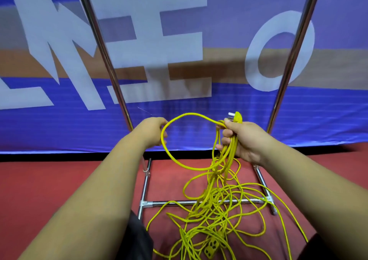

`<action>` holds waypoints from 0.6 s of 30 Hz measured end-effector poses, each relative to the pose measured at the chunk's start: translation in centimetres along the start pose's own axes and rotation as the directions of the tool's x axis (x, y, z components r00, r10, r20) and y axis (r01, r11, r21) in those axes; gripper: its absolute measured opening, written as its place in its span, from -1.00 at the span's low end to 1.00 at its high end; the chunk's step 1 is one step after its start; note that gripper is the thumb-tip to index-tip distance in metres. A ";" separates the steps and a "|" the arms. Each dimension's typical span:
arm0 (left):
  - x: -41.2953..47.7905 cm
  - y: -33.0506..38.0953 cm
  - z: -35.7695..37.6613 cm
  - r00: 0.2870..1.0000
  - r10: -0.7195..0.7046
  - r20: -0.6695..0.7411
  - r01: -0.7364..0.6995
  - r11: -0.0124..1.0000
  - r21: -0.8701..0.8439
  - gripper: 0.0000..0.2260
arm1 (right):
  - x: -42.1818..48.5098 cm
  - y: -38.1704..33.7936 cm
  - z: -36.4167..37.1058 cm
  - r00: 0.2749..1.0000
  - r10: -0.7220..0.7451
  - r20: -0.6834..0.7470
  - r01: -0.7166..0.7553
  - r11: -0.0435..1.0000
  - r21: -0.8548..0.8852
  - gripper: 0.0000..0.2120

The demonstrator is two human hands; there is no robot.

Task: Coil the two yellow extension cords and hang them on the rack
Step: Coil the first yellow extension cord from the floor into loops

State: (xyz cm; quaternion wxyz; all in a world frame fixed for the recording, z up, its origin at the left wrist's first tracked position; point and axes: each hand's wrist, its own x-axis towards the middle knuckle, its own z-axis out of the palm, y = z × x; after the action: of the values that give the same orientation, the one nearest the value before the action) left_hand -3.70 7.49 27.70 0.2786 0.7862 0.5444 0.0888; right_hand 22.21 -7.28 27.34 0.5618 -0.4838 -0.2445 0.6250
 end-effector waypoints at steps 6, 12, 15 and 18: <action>-1.3 1.9 -0.3 0.992 -0.083 -0.094 0.119 0.861 0.494 -0.69 | -0.1 -1.0 0.5 1.000 0.015 -0.025 -0.015 1.000 0.006 -0.69; -4.6 6.6 3.9 0.951 -0.042 0.305 -0.078 0.925 0.371 -0.76 | 0.2 -1.5 0.8 0.999 -0.028 -0.039 0.031 0.996 0.081 -0.72; -5.0 6.2 7.8 0.878 -0.046 0.476 -0.222 0.842 0.491 -0.47 | 0.1 -2.1 1.1 0.996 -0.082 -0.039 0.086 0.988 0.132 -0.76; -4.9 5.4 11.9 0.868 0.065 0.491 -0.242 0.921 0.305 -0.16 | 0.1 -2.9 1.1 0.993 -0.105 -0.053 0.114 0.970 0.216 -0.78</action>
State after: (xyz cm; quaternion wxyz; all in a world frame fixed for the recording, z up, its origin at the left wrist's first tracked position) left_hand 4.01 -2.36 21.49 0.2471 0.8626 0.4015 -0.1832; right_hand 22.58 -6.19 30.18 0.6501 -0.4175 -0.1891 0.6060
